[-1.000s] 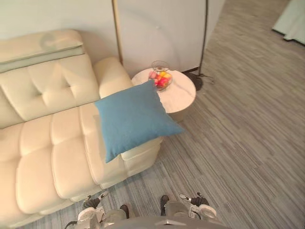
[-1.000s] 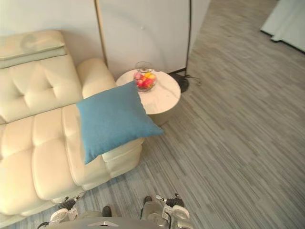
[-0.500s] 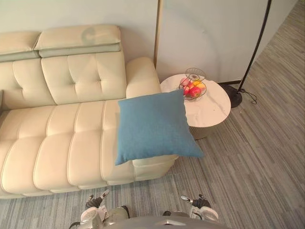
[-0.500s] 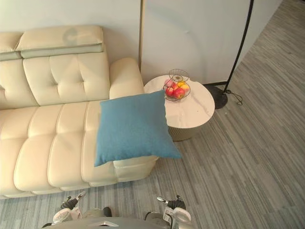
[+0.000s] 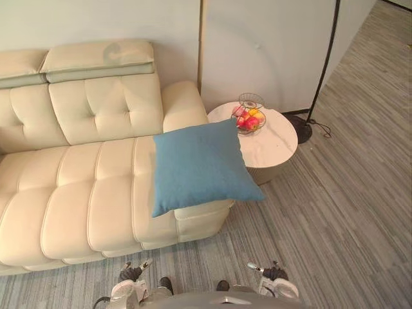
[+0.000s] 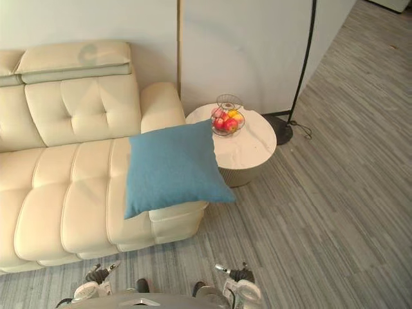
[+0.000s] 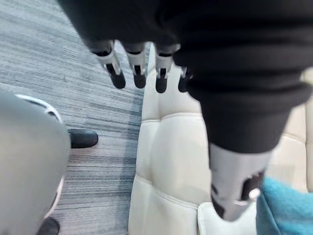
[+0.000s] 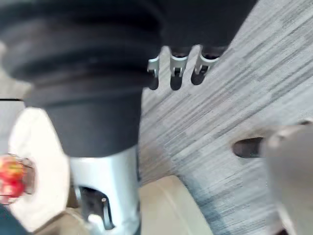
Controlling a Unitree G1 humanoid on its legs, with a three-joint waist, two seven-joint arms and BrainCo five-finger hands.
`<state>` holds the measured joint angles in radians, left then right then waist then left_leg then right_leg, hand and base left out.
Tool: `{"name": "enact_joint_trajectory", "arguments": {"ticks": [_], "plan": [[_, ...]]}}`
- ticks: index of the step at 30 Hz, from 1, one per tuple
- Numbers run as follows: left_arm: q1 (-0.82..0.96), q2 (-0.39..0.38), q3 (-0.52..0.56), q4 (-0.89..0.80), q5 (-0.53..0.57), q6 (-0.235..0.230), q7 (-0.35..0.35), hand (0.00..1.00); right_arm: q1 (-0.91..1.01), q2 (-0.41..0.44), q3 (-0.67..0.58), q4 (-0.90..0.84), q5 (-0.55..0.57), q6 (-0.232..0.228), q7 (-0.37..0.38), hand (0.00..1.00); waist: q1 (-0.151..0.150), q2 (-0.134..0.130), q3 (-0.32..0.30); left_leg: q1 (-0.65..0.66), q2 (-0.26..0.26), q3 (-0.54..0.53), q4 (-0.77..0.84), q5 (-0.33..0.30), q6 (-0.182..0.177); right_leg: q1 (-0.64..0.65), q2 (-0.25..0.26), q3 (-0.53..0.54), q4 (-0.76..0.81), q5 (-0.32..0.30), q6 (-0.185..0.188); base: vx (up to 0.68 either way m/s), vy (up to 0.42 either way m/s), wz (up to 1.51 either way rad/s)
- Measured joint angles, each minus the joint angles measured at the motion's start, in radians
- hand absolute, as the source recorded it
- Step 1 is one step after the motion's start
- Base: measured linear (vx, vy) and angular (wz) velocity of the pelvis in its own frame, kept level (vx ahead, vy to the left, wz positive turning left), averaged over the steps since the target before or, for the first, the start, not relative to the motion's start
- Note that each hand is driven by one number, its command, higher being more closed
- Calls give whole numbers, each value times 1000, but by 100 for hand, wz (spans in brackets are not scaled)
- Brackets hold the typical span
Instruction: Pick up cushions and gather them together orderly.
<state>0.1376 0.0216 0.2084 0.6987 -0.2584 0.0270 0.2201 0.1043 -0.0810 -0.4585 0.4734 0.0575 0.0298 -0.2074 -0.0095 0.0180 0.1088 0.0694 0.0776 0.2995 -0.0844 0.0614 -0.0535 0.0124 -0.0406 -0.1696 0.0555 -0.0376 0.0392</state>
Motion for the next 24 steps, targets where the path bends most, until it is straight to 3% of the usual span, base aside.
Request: {"name": "enact_joint_trajectory", "arguments": {"ticks": [10, 17, 24], "plan": [[-69, 78, 52, -226, -53, -31, 38, 0, -181, -153, -3, -152, 26, -15, -14, 0, -16, 10, -8, -28, -9, -8, 6, 6, 4, -7, 8, 0, -41, 45, -9, 76, -3, -1], [-177, 79, 4, -239, -54, -37, 68, 0, -342, -236, 206, -152, 74, -27, 16, 0, -19, 28, 5, -116, -16, -29, 6, 30, 29, -82, 1, -5, -51, 75, -13, -31, 10, 6], [-359, 108, -71, -183, -54, -40, 87, 0, -577, -274, 386, -134, 74, -27, 29, 0, -14, 54, 69, -237, -19, -31, 6, 81, 47, -197, -5, -3, -63, 135, -20, -109, 41, 0]]}}
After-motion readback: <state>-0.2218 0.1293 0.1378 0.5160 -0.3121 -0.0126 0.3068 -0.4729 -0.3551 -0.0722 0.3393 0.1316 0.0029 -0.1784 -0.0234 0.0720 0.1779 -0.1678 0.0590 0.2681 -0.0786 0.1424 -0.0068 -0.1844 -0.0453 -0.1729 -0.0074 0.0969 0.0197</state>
